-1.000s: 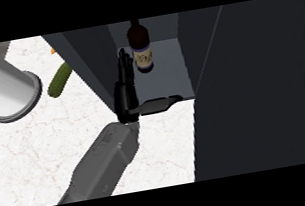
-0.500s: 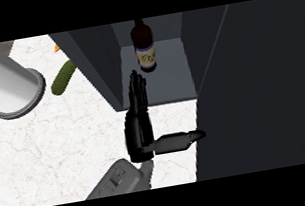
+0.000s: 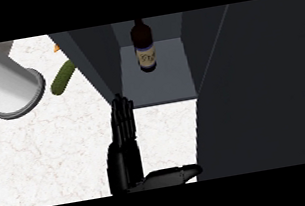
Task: Pick up the wine, place it into the cabinet and close the cabinet
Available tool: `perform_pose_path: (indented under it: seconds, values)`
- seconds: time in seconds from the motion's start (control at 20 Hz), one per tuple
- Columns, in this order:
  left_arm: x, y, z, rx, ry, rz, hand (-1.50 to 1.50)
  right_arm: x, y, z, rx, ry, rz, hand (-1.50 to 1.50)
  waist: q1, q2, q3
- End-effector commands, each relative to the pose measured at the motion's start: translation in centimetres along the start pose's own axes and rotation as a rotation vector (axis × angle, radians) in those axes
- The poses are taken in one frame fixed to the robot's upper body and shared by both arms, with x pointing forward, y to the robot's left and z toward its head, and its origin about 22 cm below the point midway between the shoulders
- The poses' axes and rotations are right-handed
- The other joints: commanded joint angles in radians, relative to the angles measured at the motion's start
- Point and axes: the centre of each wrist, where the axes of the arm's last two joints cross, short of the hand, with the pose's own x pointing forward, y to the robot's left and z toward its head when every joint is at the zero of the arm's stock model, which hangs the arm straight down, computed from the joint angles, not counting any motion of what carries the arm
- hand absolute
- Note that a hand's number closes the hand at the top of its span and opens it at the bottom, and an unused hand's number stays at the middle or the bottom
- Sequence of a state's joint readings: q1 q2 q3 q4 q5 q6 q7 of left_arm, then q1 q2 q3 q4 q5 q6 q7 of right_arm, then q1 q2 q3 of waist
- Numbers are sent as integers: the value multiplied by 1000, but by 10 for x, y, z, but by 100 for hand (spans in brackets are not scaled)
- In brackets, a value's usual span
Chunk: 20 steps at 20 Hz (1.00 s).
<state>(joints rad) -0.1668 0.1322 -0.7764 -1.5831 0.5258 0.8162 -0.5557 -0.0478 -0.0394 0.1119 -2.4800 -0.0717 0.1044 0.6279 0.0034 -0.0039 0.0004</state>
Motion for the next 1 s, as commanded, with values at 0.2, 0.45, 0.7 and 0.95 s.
perform_pose_path:
  seconds: [0.2, 0.45, 0.7, 0.95]
  values:
    - [39, 38, 31, -57, -9, 30, -150, 0, -5, 17, 99, 4, -75, -150, -1, 1, 1]
    - [42, 54, 50, -112, -20, 50, -150, 3, -6, 9, 181, 33, -45, 150, 1, 2, 0]
    - [69, 83, 51, -169, -17, 40, -150, 11, 4, 10, 212, 22, -2, 150, 2, 1, -1]
    - [84, 110, 38, -137, -32, 35, -150, 8, 18, 26, 292, 107, -123, 150, 0, 0, -1]
